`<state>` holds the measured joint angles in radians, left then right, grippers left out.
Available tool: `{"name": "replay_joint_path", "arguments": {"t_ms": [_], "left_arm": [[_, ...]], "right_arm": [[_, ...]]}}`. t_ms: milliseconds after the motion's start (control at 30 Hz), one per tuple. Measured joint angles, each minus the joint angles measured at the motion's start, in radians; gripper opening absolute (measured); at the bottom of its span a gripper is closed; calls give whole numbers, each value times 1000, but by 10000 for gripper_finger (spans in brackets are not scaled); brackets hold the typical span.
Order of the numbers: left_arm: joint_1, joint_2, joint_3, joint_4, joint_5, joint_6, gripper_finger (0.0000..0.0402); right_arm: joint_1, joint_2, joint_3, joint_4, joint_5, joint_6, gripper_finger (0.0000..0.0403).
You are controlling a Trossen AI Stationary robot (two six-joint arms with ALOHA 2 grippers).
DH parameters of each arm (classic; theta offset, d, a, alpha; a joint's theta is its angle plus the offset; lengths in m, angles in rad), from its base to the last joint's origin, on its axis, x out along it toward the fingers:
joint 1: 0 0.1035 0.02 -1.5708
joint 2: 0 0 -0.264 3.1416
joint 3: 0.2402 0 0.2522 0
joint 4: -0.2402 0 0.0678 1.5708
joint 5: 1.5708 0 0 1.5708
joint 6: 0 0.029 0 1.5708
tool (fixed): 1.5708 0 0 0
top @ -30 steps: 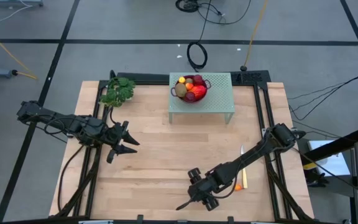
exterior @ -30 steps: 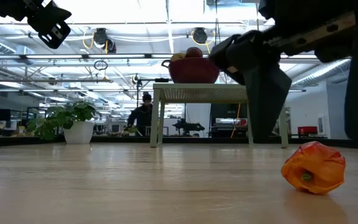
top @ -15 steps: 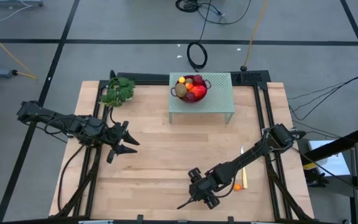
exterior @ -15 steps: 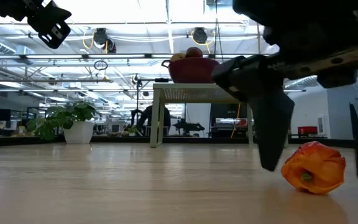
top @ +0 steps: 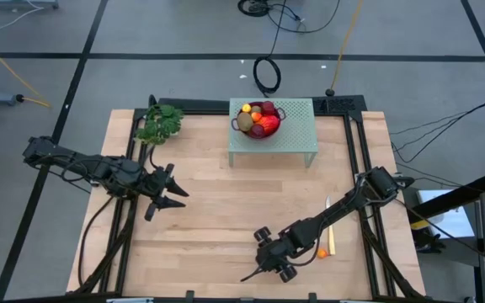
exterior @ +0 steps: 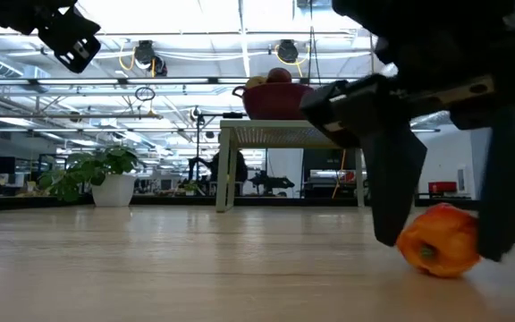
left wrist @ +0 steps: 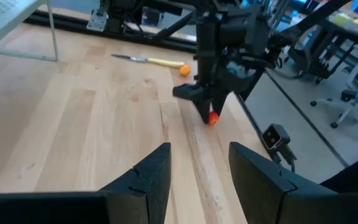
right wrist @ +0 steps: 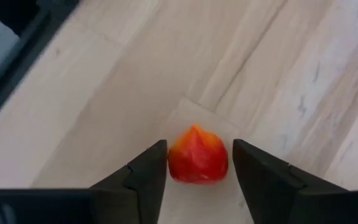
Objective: Pick & Place Fruit
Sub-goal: Put the pear in the violet strainer bowl on the shelf
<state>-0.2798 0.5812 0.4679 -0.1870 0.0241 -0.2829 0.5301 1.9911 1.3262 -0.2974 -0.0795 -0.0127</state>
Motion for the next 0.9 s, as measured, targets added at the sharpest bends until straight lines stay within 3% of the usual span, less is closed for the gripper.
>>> {"name": "replay_joint_path", "arguments": {"t_ms": [433,900], "left_arm": [[0,-35,0,-40,2,18,161],[0,-173,0,-160,-1,38,161]], "right_arm": [[0,-1,0,5,1,66,91],[-2,-8,2,67,5,159,82]]}}
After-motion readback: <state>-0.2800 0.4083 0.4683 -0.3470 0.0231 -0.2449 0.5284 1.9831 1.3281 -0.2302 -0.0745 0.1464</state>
